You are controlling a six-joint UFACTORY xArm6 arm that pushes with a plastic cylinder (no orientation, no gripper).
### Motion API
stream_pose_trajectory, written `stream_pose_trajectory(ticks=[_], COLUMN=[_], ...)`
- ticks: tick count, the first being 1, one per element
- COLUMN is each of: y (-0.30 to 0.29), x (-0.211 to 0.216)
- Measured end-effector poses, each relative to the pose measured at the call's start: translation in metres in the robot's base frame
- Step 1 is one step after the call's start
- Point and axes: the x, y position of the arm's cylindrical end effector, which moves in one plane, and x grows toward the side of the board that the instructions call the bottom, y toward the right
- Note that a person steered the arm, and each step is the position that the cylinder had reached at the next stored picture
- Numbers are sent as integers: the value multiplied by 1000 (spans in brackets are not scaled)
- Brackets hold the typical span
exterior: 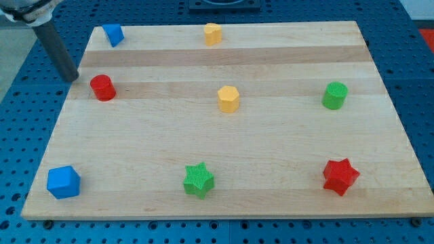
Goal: Move the red circle to the right
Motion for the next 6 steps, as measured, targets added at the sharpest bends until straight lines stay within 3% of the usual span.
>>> stream_pose_trajectory(ticks=[4,6], y=[1,68], x=[20,22])
